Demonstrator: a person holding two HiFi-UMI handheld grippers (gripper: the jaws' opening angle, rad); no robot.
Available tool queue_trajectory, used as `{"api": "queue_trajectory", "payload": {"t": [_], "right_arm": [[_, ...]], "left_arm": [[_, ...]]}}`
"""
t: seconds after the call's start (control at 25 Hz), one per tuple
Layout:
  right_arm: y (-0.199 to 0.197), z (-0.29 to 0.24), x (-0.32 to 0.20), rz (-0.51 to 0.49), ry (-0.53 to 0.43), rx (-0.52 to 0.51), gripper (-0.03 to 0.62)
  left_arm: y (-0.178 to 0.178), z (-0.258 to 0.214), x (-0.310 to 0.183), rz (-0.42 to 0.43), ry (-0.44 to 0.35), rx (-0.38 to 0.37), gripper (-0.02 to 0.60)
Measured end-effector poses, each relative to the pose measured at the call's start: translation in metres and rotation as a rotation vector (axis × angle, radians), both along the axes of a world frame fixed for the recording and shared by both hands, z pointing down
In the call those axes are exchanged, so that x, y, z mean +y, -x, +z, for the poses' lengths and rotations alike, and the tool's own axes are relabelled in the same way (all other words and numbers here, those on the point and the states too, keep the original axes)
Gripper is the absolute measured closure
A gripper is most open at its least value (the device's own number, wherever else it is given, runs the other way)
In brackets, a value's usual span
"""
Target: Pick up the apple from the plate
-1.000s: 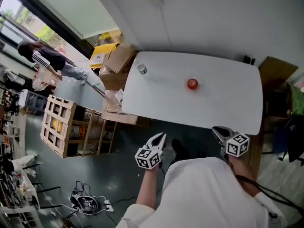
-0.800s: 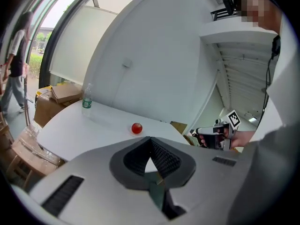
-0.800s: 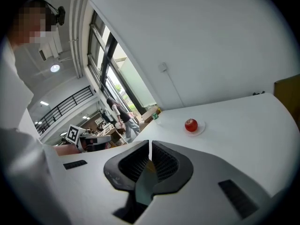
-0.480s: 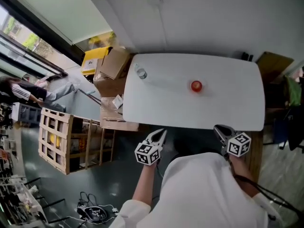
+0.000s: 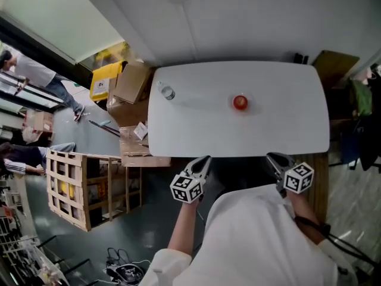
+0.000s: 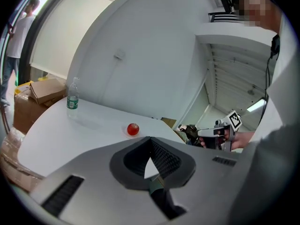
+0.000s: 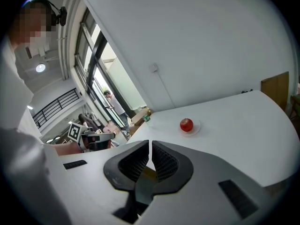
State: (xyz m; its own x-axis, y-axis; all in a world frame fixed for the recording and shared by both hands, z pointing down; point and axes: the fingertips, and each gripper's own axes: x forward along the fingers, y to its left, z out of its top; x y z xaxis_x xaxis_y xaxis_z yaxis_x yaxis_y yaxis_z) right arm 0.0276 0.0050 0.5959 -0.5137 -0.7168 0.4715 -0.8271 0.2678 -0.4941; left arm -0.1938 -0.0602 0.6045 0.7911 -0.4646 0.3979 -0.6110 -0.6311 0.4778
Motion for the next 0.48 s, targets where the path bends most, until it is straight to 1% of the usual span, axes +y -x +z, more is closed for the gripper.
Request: {"api": "queue_trajectory", "payload": {"t": [0.12,0.24,0.4,0.48], "right_arm": [[-0.006,0.000,-0.007,-0.003,0.005,-0.007,0.551],[-0.015,0.001,-0.019,-0.011,0.007,-0.017,0.551],[-0.032,0.001,-0.038,-0.031,0.007,-0.018,0.551],[-0.041,0.001,-0.048,-0.043,0.009,-0.020,0.551]], "left_arm": [[-0.013,0.000,-0.005,-0.002,0.011,0.021,0.580],[-0.024,0.001,-0.015,-0.016,0.014,0.025,0.580],[-0.043,0.001,-0.029,-0.026,0.010,0.018,0.580],[-0.055,0.003,-0.038,-0.021,0.005,-0.003,0.580]]}}
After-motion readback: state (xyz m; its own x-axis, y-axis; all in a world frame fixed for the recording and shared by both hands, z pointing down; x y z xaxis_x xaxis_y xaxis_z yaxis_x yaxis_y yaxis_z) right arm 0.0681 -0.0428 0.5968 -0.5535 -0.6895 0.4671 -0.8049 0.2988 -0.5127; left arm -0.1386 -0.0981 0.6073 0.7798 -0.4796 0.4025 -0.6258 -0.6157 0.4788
